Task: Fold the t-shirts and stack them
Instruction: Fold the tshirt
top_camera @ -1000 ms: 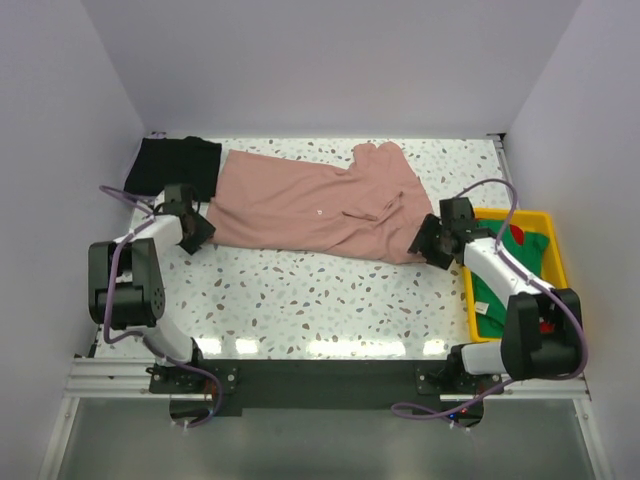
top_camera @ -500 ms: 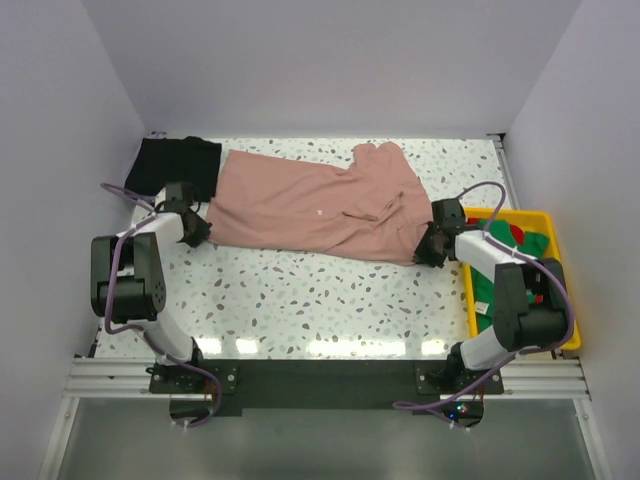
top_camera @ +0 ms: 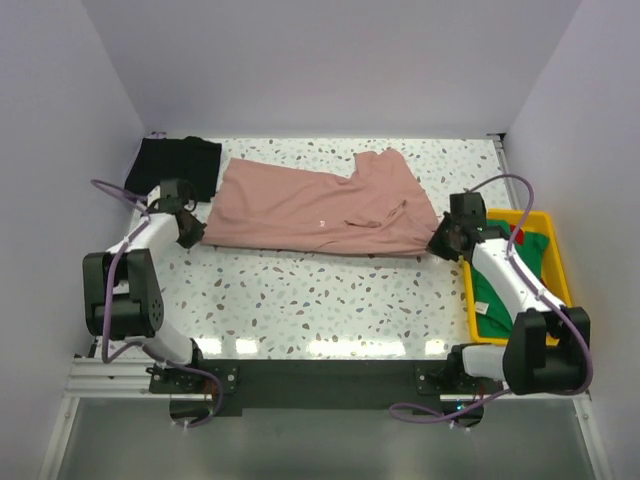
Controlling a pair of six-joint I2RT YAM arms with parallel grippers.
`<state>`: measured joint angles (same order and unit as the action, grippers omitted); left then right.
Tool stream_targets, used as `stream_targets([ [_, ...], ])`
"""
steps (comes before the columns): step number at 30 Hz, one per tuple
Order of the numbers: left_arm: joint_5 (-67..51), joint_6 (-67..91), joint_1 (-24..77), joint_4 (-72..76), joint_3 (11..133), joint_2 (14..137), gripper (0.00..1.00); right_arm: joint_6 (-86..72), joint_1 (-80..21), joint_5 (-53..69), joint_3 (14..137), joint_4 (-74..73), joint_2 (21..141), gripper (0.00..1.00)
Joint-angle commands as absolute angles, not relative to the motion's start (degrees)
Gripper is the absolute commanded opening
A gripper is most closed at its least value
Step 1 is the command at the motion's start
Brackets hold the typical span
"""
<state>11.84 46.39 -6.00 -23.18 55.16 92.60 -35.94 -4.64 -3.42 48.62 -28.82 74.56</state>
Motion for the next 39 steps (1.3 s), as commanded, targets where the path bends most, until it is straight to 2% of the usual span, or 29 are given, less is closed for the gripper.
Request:
stream_targets([
  [1,16.52,45.61,-7.12,-25.75,52.92,87.11,0.00,-34.72,-2.99,-4.49,48.08,-34.35,69.97,0.01],
  [11,17.14,45.01,-8.52,-29.62,46.06,75.07,0.00,-33.58,2.19,-0.09,42.90,-41.39,56.87,0.05],
  [18,16.00,41.23,-9.14,-32.08,51.41,71.11,0.00,-32.61,2.90,2.72,43.24,-43.77,54.58,0.02],
  [24,9.50,39.55,-9.05,-31.12,61.77,71.28,0.00,-31.12,2.99,3.07,53.95,-45.00,56.25,0.00],
  [31,3.69,36.65,-9.05,-36.03,83.19,74.97,0.00,-26.11,2.99,-1.40,76.07,-50.00,60.38,0.00],
  [35,1.15,36.21,-9.14,-39.02,90.25,74.27,0.00,-24.00,2.99,-3.86,83.57,-52.82,60.47,0.00],
  [39,-0.87,36.74,-9.05,-39.03,93.34,74.09,0.00,-23.38,2.99,-1.42,87.97,-53.70,60.03,0.00],
])
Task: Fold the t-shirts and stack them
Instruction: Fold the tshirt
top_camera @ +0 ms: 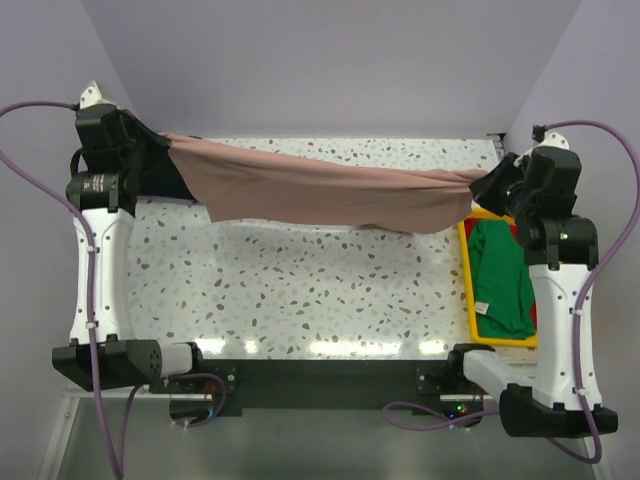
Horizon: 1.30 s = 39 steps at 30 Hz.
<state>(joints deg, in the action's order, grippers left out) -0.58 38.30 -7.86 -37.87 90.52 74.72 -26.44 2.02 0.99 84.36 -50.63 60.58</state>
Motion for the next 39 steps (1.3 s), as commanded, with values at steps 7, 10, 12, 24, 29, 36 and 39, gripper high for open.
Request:
stream_targets([
  [7,-5.35,38.32,-9.14,-33.41,99.04,83.22,0.00,-25.66,2.99,5.09,94.39,-46.86,70.63,0.00],
  [10,-8.86,39.72,-9.05,-29.54,104.22,93.21,0.00,-27.33,2.99,8.16,98.42,-41.41,76.97,0.00],
  [12,-10.36,40.60,-9.05,-27.43,110.70,98.06,0.00,-28.64,2.99,9.40,102.98,-37.64,83.91,0.00],
  [24,-19.33,49.75,-11.51,-14.69,133.97,119.02,0.00,-32.61,2.90,8.35,124.03,-29.89,100.12,0.00],
  [29,-19.77,47.20,-11.60,-15.30,124.40,114.71,0.00,-32.61,2.99,7.91,106.56,-25.41,92.03,0.00],
  [36,-18.46,44.39,-11.51,-9.06,87.52,102.40,0.00,-34.89,2.90,10.81,76.52,-25.05,83.15,0.00],
  [39,-16.97,43.33,-11.60,-7.56,74.33,98.54,0.00,-35.33,2.99,11.60,65.18,-24.44,80.25,0.00],
])
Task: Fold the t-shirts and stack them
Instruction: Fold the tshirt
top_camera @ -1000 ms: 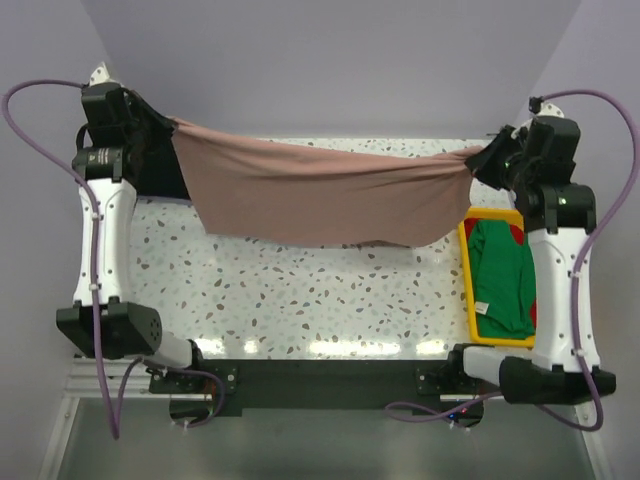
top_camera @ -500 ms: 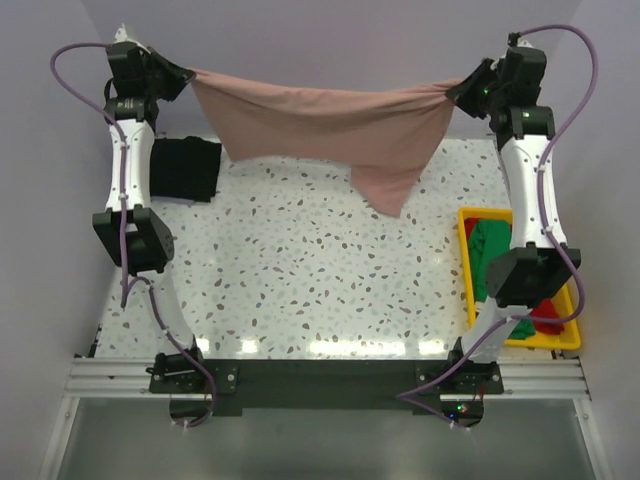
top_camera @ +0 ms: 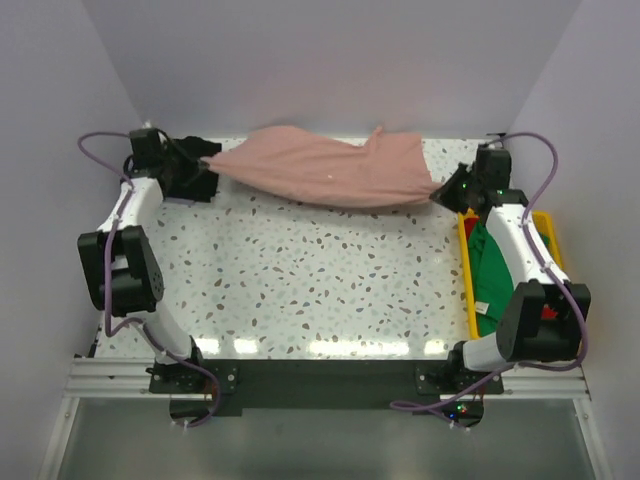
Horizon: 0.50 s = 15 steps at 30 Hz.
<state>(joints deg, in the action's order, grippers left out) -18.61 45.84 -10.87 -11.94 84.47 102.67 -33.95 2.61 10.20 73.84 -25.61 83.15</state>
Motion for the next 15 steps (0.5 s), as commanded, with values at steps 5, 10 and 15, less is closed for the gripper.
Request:
stream_targets([
  [5,-11.17,42.36,-11.60,-9.48,59.08,95.45,0.00,-35.60,2.90,11.95,51.79,-24.26,79.19,0.00],
  [10,-3.71,42.19,-11.60,-13.70,49.05,92.47,0.00,-35.77,2.90,9.94,42.37,-25.48,75.95,0.00],
  [15,2.81,41.31,-12.74,-18.01,43.95,84.75,0.00,-35.86,3.51,7.74,37.01,-30.05,68.66,0.00],
])
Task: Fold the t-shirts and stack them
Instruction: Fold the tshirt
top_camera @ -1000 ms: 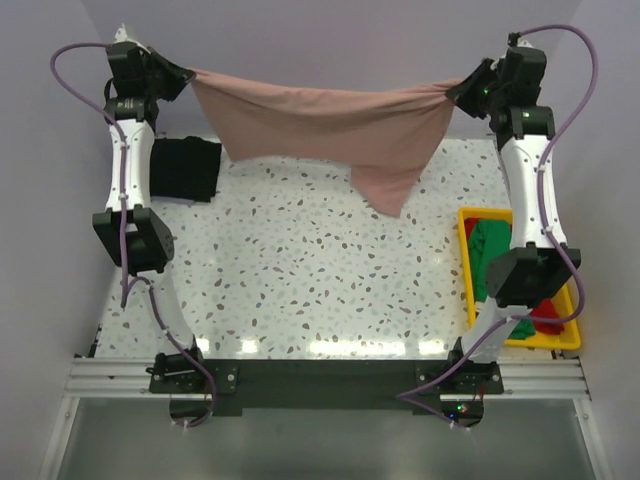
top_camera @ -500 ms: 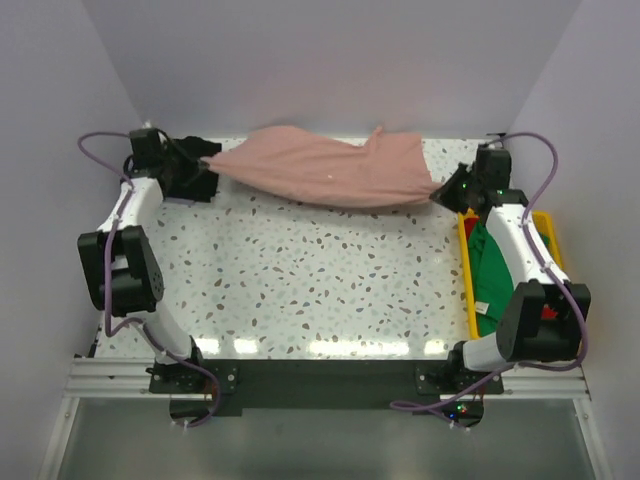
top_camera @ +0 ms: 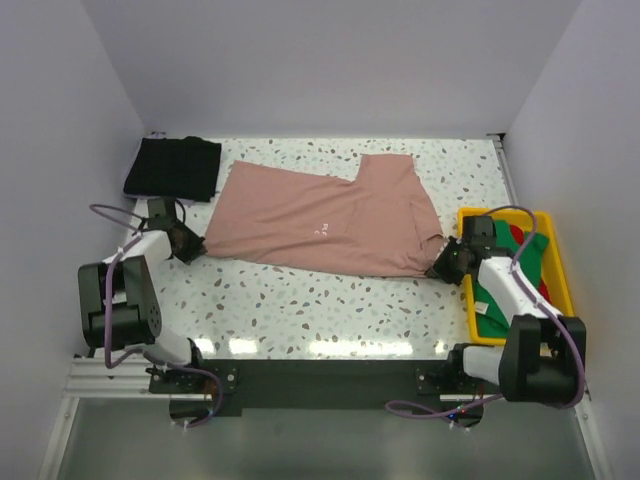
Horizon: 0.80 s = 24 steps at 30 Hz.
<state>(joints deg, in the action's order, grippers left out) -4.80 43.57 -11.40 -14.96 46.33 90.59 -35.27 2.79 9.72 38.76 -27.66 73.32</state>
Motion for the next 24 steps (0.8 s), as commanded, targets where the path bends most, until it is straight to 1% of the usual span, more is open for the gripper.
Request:
stream_targets([
  [1,4.47,41.05,-13.01,-19.15,43.51,83.51,0.00,-35.77,3.69,6.78,36.65,-30.93,66.03,0.00],
  [4,6.32,39.82,-14.32,-21.61,43.33,80.26,0.02,-35.51,4.22,5.37,36.21,-34.44,61.81,0.00],
  [10,7.03,38.76,-15.03,-24.08,43.33,77.96,0.05,-34.54,5.36,4.92,35.69,-39.46,59.15,0.01],
  [12,7.03,38.67,-15.03,-24.08,42.19,77.43,0.07,-35.15,5.36,7.37,34.54,-40.08,58.19,0.01],
  [14,7.12,38.50,-15.03,-24.00,40.70,76.12,0.10,-35.51,5.45,8.61,33.14,-40.95,57.05,0.03],
  [15,7.12,38.50,-15.03,-23.99,40.26,75.24,0.15,-35.86,5.45,8.79,32.79,-41.39,55.56,0.10],
  [17,6.94,38.32,-14.94,-24.17,39.29,74.10,0.21,-36.30,5.36,9.14,32.26,-42.88,53.80,0.16],
  [18,6.77,38.23,-15.03,-24.08,39.20,73.48,0.32,-36.65,5.45,8.62,32.43,-43.41,51.87,0.29],
  [20,5.98,37.88,-15.03,-24.17,40.24,72.07,0.44,-36.74,5.45,8.61,33.39,-44.38,50.02,0.43],
  [21,5.72,37.10,-15.03,-24.26,40.95,71.46,0.55,-36.04,5.45,7.66,34.36,-44.99,48.88,0.55],
  [24,3.00,35.34,-14.94,-22.59,43.94,70.93,0.58,-34.98,5.27,8.26,38.49,-44.21,48.16,0.68],
])
